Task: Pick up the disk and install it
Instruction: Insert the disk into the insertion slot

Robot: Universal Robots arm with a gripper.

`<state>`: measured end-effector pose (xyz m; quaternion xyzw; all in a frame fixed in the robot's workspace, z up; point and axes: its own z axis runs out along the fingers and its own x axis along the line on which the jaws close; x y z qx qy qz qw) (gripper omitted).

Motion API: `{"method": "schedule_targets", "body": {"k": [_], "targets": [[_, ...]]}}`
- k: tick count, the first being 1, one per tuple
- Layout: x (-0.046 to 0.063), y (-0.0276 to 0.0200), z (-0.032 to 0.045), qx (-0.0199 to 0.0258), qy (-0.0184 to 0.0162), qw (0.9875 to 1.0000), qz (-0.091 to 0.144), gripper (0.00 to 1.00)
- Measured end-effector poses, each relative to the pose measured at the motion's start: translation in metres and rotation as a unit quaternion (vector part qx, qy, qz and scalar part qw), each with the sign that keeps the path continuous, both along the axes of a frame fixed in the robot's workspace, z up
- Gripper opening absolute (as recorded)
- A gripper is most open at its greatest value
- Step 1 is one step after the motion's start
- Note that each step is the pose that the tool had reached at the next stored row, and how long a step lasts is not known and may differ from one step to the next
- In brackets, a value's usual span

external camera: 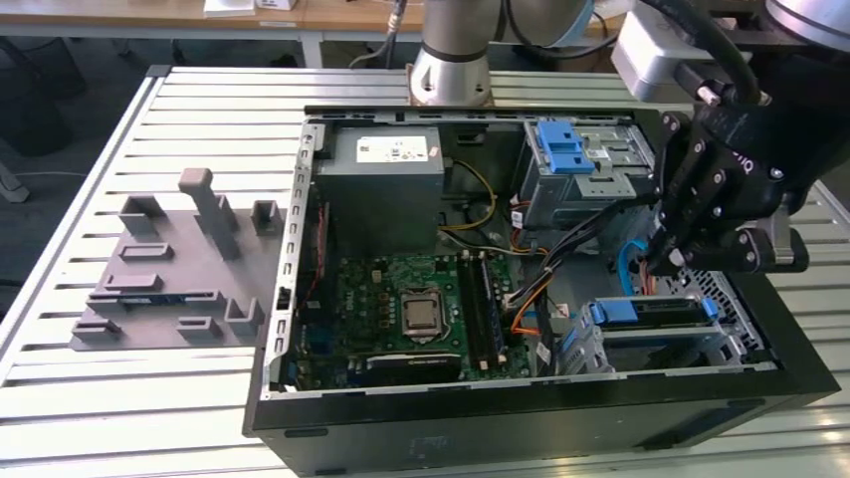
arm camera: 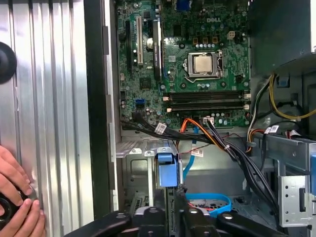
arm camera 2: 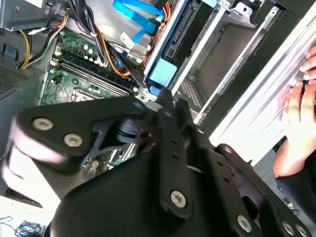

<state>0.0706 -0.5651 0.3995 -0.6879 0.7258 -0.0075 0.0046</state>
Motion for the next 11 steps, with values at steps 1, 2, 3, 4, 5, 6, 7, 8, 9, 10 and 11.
{"method": "schedule_targets", "body": {"k": [1,2,3,4,5,6,7,8,9,10,11], "targets": [[0.0,0.0,-0.0008,0.0,0.0,1.0,0.0,0.19],[0.0,0.0,-0.0017,0.0,0.0,1.0,0.0,0.13],[0.0,0.0,-0.0027,0.0,0.0,1.0,0.0,0.13],[0.0,0.0,-0.0038,0.0,0.0,1.0,0.0,0.11],[0.0,0.0,-0.0048,0.0,0.0,1.0,0.0,0.11],[0.0,0.0,-0.0058,0.0,0.0,1.0,0.0,0.11],[0.0,0.0,-0.0069,0.0,0.0,1.0,0.0,0.11],[0.0,0.0,-0.0077,0.0,0.0,1.0,0.0,0.11],[0.0,0.0,-0.0084,0.0,0.0,1.0,0.0,0.11],[0.0,0.0,-0.0091,-0.0001,0.0,1.0,0.0,0.11],[0.0,0.0,-0.0096,-0.0001,0.0,1.0,0.0,0.11]]}}
